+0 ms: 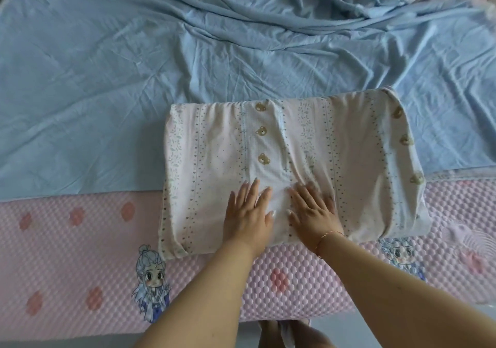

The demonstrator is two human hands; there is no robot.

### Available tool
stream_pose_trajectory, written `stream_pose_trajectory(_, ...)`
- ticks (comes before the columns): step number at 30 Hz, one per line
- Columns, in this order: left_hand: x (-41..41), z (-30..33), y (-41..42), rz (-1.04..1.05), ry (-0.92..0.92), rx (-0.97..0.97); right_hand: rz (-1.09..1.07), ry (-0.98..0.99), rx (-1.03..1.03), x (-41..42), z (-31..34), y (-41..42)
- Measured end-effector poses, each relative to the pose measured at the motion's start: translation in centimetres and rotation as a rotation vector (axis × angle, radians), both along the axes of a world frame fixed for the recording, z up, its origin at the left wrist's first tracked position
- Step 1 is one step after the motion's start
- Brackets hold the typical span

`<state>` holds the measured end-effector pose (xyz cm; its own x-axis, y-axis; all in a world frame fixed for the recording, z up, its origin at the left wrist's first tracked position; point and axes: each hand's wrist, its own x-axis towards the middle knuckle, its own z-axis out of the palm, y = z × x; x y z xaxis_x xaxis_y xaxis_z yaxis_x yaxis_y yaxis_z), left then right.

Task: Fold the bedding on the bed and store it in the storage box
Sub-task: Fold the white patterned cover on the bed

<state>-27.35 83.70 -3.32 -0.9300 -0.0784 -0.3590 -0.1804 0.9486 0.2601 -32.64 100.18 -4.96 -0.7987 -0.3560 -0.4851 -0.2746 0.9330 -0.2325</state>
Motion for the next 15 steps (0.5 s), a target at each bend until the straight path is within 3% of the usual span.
stream_pose_trajectory(3, 0.3, -1.0, -1.7, -0.012, -0.320, -0.119, -0.060, -0.031, 0.092, -1.5, -0.3, 4.6)
stream_pose_trajectory(7, 0.5, -0.9, -5.2, 0.250, -0.462, -0.281, -0.197, -0.013, 0.195, -2.7, -0.2, 9.3)
stream_pose_trajectory(9, -0.7, 0.0, -5.7, 0.351, -0.407, -0.358, -0.291, 0.023, 0.214, -2.9, 0.0, 9.1)
stream_pose_trajectory(11, -3.0, 0.7, -4.9, 0.291, -0.263, -0.383, -0.367, 0.062, 0.175, -3.0, 0.4, 7.3)
stream_pose_trajectory(15, -8.8, 1.0, -0.5, -0.204, 0.035, -0.184, -0.111, 0.107, -0.063, -2.6, 0.6, 1.5)
